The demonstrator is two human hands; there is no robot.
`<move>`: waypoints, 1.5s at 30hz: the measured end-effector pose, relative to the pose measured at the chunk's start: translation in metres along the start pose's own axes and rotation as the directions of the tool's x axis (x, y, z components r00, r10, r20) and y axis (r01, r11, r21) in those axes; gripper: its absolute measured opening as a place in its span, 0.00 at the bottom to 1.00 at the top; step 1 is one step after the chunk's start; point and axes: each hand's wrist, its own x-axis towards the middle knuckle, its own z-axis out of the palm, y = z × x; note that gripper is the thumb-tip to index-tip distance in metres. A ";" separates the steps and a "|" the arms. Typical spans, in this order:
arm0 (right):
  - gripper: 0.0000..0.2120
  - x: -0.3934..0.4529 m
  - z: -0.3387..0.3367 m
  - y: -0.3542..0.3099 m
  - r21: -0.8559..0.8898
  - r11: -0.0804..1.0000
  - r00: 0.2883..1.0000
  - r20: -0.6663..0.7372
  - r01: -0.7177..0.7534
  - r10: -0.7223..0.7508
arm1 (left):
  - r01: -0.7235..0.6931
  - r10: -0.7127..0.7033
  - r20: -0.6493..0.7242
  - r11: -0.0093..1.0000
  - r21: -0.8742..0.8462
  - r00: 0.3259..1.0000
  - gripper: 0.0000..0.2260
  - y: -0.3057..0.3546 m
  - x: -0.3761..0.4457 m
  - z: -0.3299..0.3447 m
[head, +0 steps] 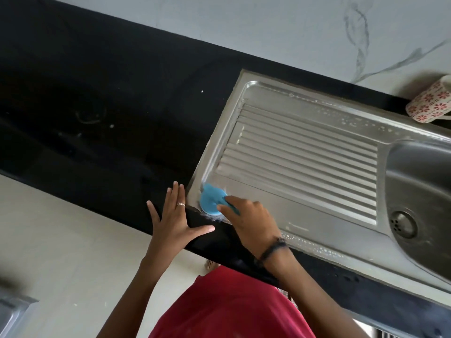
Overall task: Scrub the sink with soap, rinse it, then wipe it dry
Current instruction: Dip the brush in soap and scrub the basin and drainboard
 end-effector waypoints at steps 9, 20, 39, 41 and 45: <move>0.17 0.030 0.011 -0.028 -0.007 1.000 0.999 -0.054 0.010 -0.010 | -0.007 0.008 -0.010 0.997 0.073 1.000 0.62 -0.001 -0.003 0.002; 0.17 0.033 0.009 -0.032 -0.023 1.000 0.996 -0.087 -0.018 0.016 | -0.008 0.007 0.020 0.998 0.061 1.000 0.60 -0.003 -0.003 0.003; 0.21 0.071 0.007 -0.025 0.049 0.974 0.962 -0.152 -0.221 0.226 | -0.101 0.088 0.120 0.989 0.107 0.989 0.59 -0.005 0.020 -0.011; 0.23 0.044 0.017 -0.030 0.032 0.977 0.976 -0.058 -0.211 0.212 | -0.129 0.116 0.134 0.987 0.092 0.984 0.60 -0.004 0.033 -0.017; 0.23 0.049 0.013 -0.038 -0.008 0.970 0.970 -0.012 -0.244 0.244 | -0.155 0.134 0.154 0.979 0.131 0.979 0.61 0.001 0.057 -0.035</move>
